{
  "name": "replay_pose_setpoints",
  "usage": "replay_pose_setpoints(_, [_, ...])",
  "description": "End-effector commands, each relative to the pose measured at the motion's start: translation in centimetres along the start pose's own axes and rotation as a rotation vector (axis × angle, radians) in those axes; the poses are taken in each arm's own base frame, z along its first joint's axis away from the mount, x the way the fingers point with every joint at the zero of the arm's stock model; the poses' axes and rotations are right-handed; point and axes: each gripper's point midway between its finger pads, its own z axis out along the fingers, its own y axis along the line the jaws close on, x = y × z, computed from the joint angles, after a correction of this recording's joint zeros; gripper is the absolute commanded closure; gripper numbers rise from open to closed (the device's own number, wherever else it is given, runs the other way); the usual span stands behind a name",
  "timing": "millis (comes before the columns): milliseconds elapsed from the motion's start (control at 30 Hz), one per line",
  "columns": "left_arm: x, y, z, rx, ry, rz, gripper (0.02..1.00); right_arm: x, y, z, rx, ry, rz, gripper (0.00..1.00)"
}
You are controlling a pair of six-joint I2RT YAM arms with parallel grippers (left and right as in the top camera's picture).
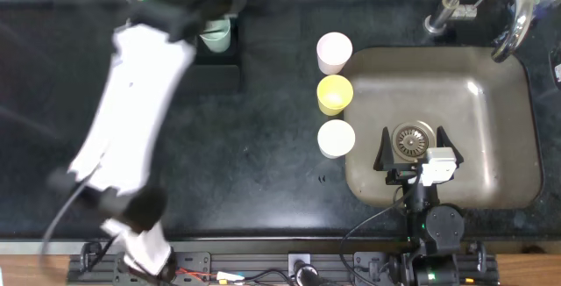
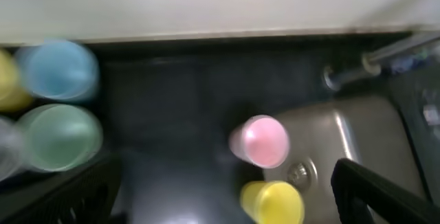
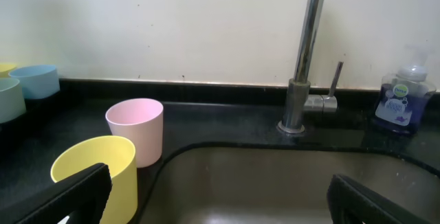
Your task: Store Cups
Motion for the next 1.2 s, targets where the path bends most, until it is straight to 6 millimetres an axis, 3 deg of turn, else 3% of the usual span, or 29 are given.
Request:
replay_pose_setpoints(33, [1.9, -3.3, 4.9, -0.019, 0.082, -0.084, 0.018, 0.4, 0.1, 0.0, -0.008, 0.001, -0.003, 0.003])
replay_pose_setpoints(133, [3.9, -4.0, 8.4, -0.006, 0.160, -0.133, 0.018, 0.4, 0.1, 0.0, -0.008, 0.001, -0.003, 0.003])
replay_pose_setpoints(233, [5.8, -3.3, 11.4, -0.026, 0.229, -0.199, 0.018, 0.4, 0.1, 0.0, -0.008, 0.001, -0.003, 0.003])
replay_pose_setpoints(367, [7.0, -2.4, 13.4, -0.054, 0.263, -0.228, 0.018, 0.4, 0.1, 0.0, -0.008, 0.001, -0.003, 0.005])
replay_pose_setpoints(700, [8.9, -1.0, 16.3, -0.102, 0.307, -0.229, 0.018, 0.4, 0.1, 0.0, -0.008, 0.001, -0.003, 0.003])
replay_pose_setpoints(1200, [12.1, -0.1, 17.0, -0.154, 0.416, -0.226, 0.018, 0.4, 0.1, 0.0, -0.008, 0.001, -0.003, 0.005])
